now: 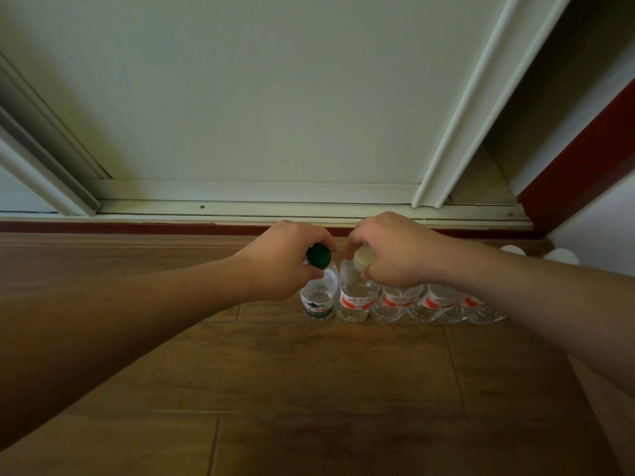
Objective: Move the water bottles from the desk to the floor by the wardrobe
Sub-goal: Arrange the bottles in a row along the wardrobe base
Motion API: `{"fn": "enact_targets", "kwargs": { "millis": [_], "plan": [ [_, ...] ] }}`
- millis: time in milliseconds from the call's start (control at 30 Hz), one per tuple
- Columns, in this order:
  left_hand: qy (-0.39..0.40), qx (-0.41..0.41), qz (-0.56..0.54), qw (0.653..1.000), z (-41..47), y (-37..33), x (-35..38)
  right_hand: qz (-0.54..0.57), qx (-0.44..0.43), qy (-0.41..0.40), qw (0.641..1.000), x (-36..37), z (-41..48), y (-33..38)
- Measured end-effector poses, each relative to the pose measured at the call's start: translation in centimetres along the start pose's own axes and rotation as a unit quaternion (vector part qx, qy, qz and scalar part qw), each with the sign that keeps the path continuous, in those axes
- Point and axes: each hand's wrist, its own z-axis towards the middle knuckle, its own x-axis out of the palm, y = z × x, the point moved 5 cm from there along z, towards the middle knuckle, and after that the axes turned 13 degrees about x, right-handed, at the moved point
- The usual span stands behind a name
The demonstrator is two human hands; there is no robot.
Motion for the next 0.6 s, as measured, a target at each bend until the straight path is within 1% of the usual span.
{"fn": "enact_targets", "kwargs": {
  "millis": [600],
  "plan": [
    [-0.001,0.008,0.008,1.0,0.0,-0.39,-0.1,-0.009,0.006,0.007,1.0,-0.06,-0.12,-0.05]
  ]
}}
